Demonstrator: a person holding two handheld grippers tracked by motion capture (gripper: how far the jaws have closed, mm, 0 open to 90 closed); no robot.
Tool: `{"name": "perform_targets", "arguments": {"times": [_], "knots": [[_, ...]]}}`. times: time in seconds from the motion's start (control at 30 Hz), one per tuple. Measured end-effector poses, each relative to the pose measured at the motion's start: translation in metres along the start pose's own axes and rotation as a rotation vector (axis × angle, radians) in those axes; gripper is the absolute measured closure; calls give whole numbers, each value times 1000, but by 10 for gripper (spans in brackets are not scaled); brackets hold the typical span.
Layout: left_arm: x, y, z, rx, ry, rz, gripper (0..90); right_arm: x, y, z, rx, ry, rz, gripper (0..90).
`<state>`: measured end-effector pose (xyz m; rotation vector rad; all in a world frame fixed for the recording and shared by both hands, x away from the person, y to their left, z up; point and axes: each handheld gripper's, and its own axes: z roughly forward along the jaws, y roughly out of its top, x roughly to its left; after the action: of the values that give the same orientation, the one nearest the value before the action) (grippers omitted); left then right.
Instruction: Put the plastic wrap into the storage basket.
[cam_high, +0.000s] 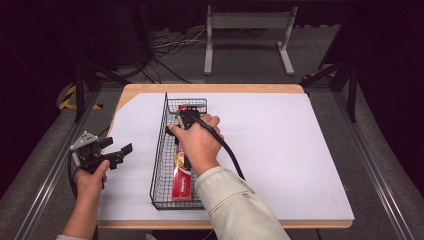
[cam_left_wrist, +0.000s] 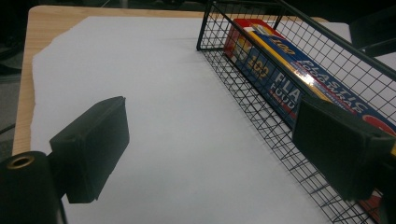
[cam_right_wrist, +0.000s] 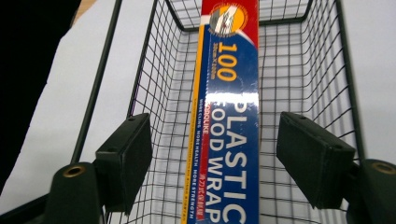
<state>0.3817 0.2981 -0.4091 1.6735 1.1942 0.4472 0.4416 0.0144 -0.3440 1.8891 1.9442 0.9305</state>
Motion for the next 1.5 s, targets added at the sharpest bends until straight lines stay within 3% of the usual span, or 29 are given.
{"name": "perform_targets", "arguments": {"times": [0.5,0.6,0.97,1.0,1.13,1.5], "knots": [[0,1,1,0,-1,1,117,-41,20,-45,-114,73,-91,255],[0,1,1,1,0,0,117,-55,23,-55,-133,91,-137,237],[1,0,0,12,11,11,115,-104,33,-79,-194,139,-215,203],[1,0,0,12,11,11,115,-104,33,-79,-194,139,-215,203],[2,0,0,11,11,11,115,-129,36,-90,-205,156,-243,195],[2,-1,0,13,17,9,114,-176,36,-101,-237,173,-269,189]]}}
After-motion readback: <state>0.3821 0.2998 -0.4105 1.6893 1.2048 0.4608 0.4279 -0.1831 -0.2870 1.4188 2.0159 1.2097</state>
